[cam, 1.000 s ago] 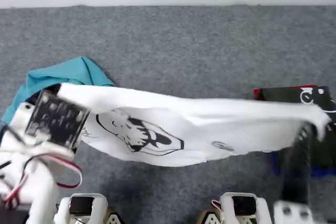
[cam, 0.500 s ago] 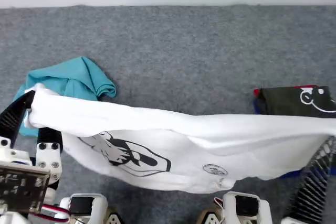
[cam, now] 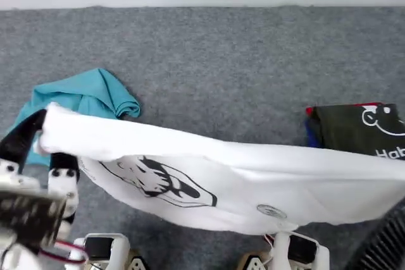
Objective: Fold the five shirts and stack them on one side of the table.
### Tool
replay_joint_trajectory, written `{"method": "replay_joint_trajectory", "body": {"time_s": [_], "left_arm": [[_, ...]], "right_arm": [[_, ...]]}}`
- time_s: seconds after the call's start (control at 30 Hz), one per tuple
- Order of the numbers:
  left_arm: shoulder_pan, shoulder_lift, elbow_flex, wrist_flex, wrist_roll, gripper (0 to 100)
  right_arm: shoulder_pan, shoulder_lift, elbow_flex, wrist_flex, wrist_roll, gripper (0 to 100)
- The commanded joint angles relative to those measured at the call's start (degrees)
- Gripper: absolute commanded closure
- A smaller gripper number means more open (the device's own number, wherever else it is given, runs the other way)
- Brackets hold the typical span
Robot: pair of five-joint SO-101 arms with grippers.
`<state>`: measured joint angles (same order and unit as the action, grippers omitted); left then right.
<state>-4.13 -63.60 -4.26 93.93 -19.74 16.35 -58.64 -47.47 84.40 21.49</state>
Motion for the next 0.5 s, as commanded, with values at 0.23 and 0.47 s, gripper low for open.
{"method": "replay_joint_trajectory", "body": {"time_s": [0.23, 0.47], "left_arm": [[-0.1, 0.4, 7.8, -4.1, 0.6, 98], [-0.2, 0.7, 8.2, -4.0, 0.6, 98]], "right_arm": [[2.8, 15.1, -0.6, -2.4, -0.8, 98.8], [2.7, 15.9, -0.1, 2.8, -0.6, 98.8]]}}
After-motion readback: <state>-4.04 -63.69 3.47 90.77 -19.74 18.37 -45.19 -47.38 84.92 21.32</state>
